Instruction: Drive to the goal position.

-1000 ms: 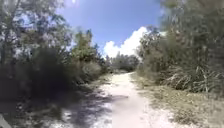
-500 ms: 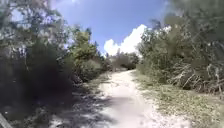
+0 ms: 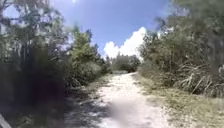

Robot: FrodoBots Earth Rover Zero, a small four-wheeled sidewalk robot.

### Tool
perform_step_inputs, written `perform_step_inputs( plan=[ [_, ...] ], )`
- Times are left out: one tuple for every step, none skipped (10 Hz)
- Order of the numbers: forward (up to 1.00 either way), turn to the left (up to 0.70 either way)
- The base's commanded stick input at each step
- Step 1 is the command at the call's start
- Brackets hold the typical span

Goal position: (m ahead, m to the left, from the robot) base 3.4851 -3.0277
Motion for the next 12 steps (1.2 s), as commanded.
perform_step_inputs(
  plan=[
    [0.50,0.00],
    [0.50,0.00],
    [0.50,0.00],
    [0.50,0.00],
    [0.50,0.00],
    [0.50,0.00],
    [0.50,0.00],
    [0.50,0.00],
    [0.50,0.00],
    [0.50,0.00],
    [0.50,0.00],
    [0.50,0.00]
  ],
)
